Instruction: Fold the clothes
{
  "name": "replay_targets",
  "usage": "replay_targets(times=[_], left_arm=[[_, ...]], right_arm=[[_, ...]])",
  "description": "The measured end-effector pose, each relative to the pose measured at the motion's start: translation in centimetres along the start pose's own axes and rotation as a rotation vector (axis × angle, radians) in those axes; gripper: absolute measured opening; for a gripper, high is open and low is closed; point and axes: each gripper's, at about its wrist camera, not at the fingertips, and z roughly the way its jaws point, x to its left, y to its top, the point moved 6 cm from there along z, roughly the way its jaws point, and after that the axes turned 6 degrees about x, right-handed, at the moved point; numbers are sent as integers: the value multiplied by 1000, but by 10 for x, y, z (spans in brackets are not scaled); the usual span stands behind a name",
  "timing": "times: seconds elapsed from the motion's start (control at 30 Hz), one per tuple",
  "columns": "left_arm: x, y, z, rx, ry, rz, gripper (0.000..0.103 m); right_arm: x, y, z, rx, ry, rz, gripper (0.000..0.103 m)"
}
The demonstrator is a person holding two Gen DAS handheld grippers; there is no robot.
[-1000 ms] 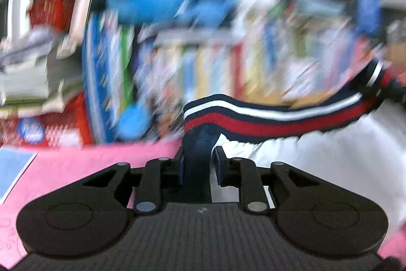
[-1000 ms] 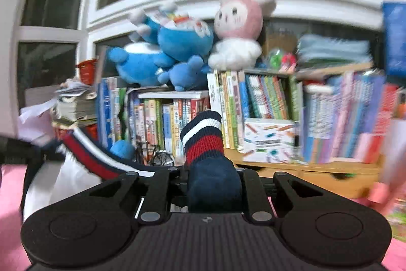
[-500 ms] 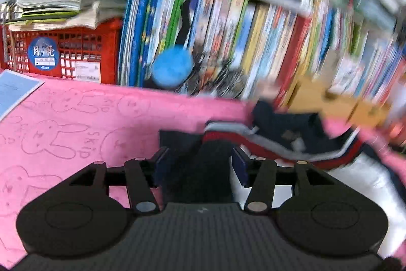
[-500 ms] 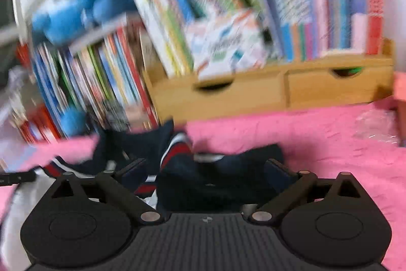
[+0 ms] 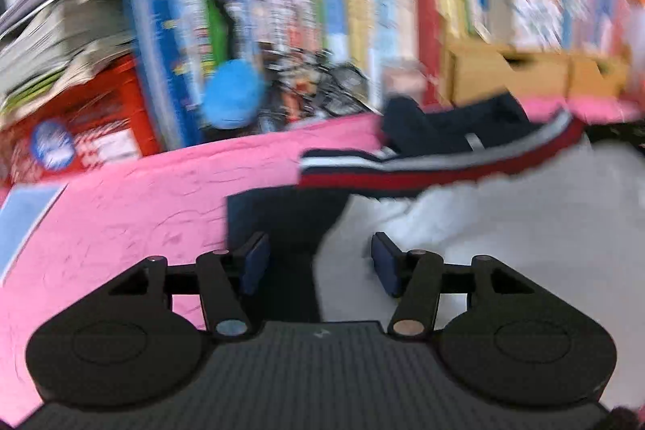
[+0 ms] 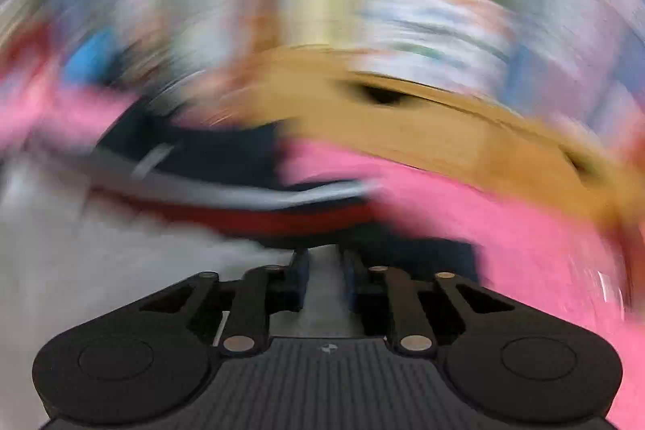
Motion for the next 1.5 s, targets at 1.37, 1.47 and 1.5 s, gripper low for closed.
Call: replay_targets(times=[1.37, 1.47, 1.5], left_arm=[[-54, -94, -60, 36, 79, 6, 103], [-50, -94, -59, 48, 48, -25, 103], [-49, -94, -59, 49, 45, -28, 103]], right_arm=[[102, -114, -121, -15, 175, -109, 58], [104, -109, -128, -30, 179, -82, 59], [109, -107, -130, -35, 201, -83, 57]])
